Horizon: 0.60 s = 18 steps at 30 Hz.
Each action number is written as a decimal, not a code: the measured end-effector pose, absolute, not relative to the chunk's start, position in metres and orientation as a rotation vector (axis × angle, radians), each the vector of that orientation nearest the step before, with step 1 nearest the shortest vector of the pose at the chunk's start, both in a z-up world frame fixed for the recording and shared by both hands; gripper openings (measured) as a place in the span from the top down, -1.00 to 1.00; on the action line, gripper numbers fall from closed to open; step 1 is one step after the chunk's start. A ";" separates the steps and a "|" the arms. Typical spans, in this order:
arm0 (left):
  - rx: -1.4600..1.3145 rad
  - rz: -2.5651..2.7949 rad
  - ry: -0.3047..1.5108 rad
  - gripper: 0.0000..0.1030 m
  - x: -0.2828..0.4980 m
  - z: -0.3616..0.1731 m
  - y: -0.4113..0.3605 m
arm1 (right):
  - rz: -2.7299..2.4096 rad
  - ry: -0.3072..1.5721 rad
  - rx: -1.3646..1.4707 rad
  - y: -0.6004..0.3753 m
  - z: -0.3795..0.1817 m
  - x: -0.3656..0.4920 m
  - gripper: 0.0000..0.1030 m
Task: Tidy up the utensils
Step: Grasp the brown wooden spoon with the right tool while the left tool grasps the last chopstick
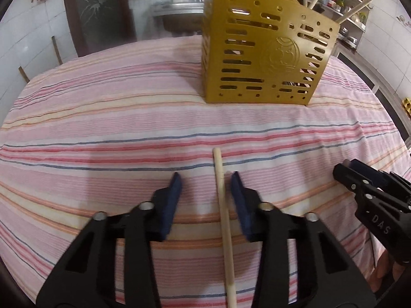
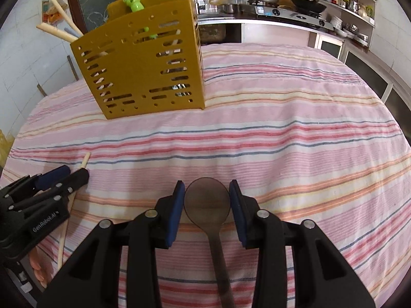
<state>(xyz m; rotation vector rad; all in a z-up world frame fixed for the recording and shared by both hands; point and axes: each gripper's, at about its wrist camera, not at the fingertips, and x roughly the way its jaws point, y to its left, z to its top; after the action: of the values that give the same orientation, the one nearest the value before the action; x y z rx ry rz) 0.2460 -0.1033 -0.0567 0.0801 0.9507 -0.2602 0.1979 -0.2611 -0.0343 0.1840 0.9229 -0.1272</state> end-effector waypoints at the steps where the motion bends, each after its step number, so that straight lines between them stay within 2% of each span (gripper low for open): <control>1: 0.080 -0.263 0.956 0.53 0.247 -0.057 -0.103 | -0.122 0.929 0.180 -0.262 -0.034 0.199 0.30; 7: 0.067 -0.282 0.964 0.78 0.251 -0.054 -0.103 | -0.091 0.964 0.154 -0.263 -0.030 0.201 0.23; 8: 0.069 -0.282 0.964 0.79 0.251 -0.054 -0.104 | -0.088 0.968 0.150 -0.264 -0.029 0.200 0.13; 12: 0.080 -0.273 0.957 0.81 0.249 -0.055 -0.109 | -0.079 0.980 0.128 -0.265 -0.030 0.201 0.11; 15: 0.086 -0.266 0.942 0.83 0.246 -0.056 -0.111 | -0.080 0.978 0.112 -0.264 -0.033 0.200 0.13; 17: 0.085 -0.263 0.932 0.89 0.242 -0.056 -0.111 | -0.090 0.966 0.104 -0.264 -0.033 0.200 0.30; 18: 0.085 -0.260 0.926 0.89 0.241 -0.055 -0.111 | -0.089 0.958 0.111 -0.264 -0.033 0.199 0.30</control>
<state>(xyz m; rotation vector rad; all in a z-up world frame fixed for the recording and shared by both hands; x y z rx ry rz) 0.2406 -0.1112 -0.0554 0.0846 0.9255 -0.2603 0.1988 -0.2641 -0.0327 0.1108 0.9578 -0.0888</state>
